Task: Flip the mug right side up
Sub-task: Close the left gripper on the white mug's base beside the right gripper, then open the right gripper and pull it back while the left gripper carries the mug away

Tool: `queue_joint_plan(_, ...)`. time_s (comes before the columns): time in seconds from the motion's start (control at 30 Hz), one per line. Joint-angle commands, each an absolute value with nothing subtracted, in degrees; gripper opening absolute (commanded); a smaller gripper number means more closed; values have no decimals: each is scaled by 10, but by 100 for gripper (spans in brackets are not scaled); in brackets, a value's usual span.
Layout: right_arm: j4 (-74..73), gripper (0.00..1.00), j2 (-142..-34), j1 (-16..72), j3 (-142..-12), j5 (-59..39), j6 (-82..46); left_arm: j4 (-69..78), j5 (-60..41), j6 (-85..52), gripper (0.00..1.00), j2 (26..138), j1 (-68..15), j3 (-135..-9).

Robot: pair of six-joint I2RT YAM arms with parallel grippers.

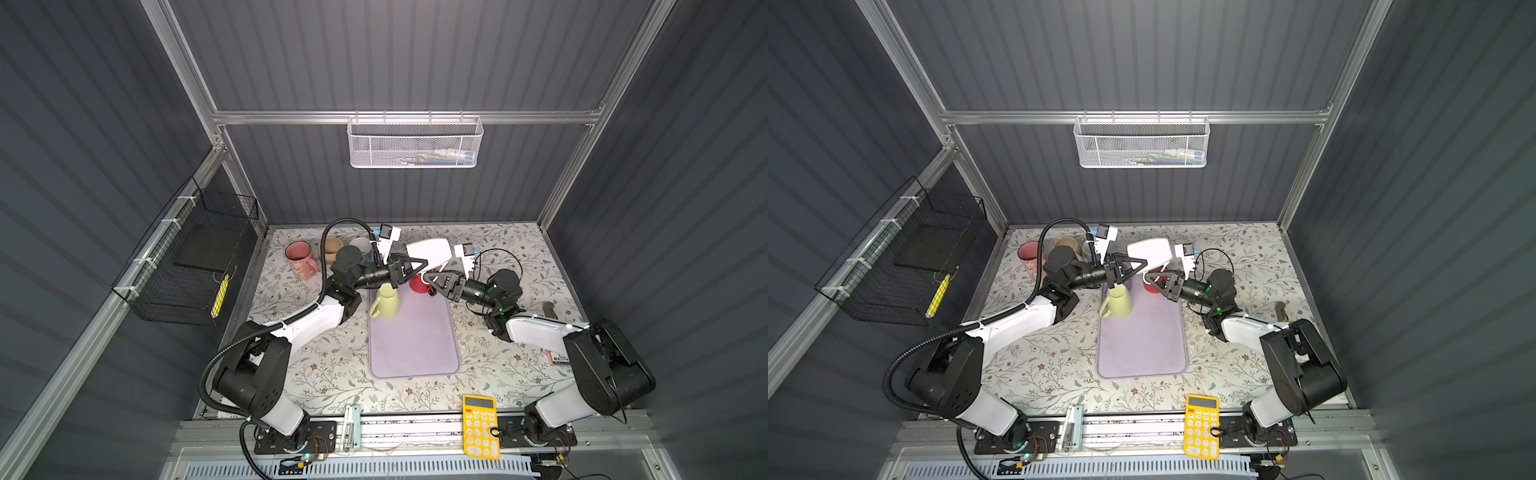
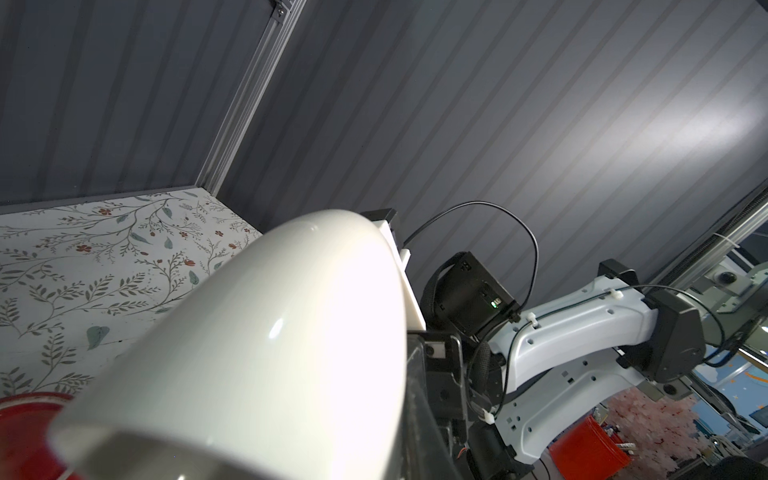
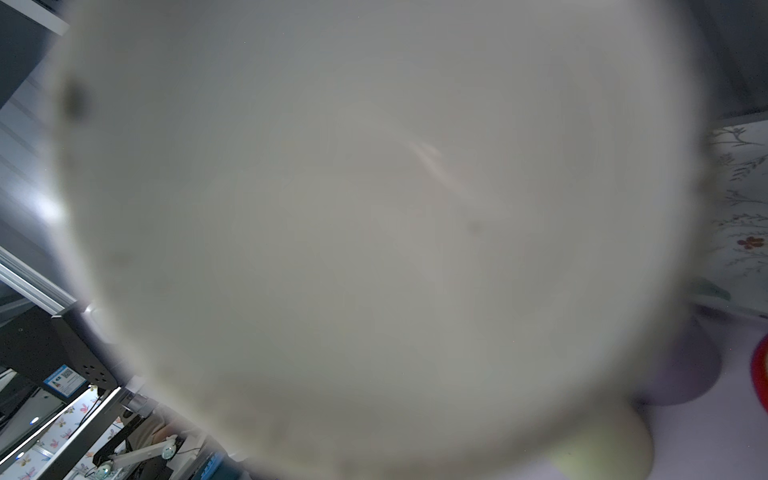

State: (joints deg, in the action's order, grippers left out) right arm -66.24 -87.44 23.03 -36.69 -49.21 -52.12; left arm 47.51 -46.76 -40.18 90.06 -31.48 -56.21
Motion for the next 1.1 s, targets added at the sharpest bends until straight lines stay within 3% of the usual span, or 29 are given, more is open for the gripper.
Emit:
queue_joint_plan(0.0,-709,21,-873,233,-367,-483,-506,492,-459,-400,11,906,-316,-579)
queue_joint_plan(0.37,-684,37,-866,233,-369,-470,-491,481,-452,-392,0,900,-316,-576)
queue_joint_plan(1.07,-622,39,-854,220,-347,-457,-452,233,-391,-241,0,817,-286,-588)
